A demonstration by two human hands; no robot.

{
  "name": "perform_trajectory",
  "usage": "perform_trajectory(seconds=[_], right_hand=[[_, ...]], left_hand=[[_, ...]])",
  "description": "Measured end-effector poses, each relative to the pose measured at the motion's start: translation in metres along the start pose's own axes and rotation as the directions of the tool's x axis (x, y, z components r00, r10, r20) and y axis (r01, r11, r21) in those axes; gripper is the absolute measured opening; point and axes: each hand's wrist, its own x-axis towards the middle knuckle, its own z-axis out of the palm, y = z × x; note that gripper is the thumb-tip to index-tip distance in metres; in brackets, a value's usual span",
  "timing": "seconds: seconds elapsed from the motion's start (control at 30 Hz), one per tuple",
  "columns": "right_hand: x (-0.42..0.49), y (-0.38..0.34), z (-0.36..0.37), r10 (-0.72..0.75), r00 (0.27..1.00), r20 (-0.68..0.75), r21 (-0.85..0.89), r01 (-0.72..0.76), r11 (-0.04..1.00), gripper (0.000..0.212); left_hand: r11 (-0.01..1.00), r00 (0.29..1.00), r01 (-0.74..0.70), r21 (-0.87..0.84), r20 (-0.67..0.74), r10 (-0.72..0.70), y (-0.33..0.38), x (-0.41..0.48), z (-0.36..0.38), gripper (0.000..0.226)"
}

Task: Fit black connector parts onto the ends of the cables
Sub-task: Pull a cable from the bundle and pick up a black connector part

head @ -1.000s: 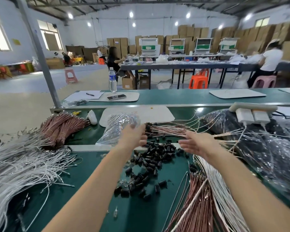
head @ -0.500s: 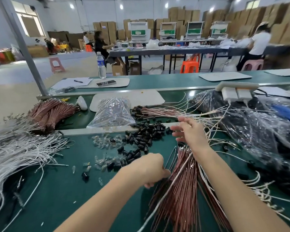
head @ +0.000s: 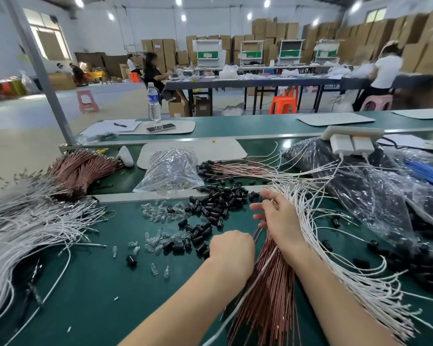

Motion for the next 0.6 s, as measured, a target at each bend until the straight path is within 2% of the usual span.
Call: perform_trajectory(seconds=[0.1, 0.17, 0.2, 0.27, 0.33, 0.4, 0.43, 0.5, 0.6], right_hand=[[-0.002, 0.000, 0.002, -0.088, 0.995, -0.038, -0.095, 0.084, 0.992, 0.024], [-0.001, 0.001, 0.002, -0.130, 0.987, -0.096, -0.121, 0.118, 0.986, 0.022], [0.000, 0.002, 0.002, -0.139, 0.983, -0.122, -0.121, 0.124, 0.985, 0.021], [0.000, 0.005, 0.004, -0.154, 0.978, -0.144, -0.137, 0.134, 0.981, 0.020], [-0.002, 0.007, 0.010, -0.170, 0.979, -0.116, -0.207, 0.144, 0.968, 0.018], [-0.005, 0.009, 0.020, -0.169, 0.985, 0.019, -0.299, 0.167, 0.940, 0.021], [-0.006, 0.011, 0.027, -0.156, 0.981, 0.114, -0.355, 0.187, 0.916, 0.023], [-0.008, 0.015, 0.040, -0.119, 0.959, 0.259, -0.504, 0.239, 0.830, 0.027], [-0.010, 0.025, 0.053, -0.098, 0.948, 0.302, -0.670, 0.284, 0.686, 0.037]], left_hand=[[0.991, 0.998, 0.017, -0.134, -0.056, -0.024, -0.009, 0.001, 0.000, 0.011], [0.931, 0.984, 0.008, -0.364, -0.164, -0.073, -0.031, 0.002, -0.002, 0.015], [0.869, 0.972, -0.018, -0.494, -0.213, -0.101, -0.046, 0.002, -0.005, 0.015], [0.651, 0.940, -0.097, -0.752, -0.285, -0.189, -0.078, -0.001, -0.009, 0.012], [0.280, 0.908, -0.197, -0.939, -0.283, -0.309, -0.105, -0.004, -0.008, 0.013], [-0.153, 0.901, -0.269, -0.951, -0.193, -0.388, -0.120, -0.003, 0.000, 0.015], [-0.297, 0.899, -0.292, -0.909, -0.155, -0.410, -0.124, -0.003, 0.006, 0.014], [-0.472, 0.888, -0.334, -0.816, -0.105, -0.448, -0.125, -0.001, 0.020, 0.014], [-0.590, 0.863, -0.395, -0.704, -0.065, -0.500, -0.125, 0.004, 0.037, 0.011]])
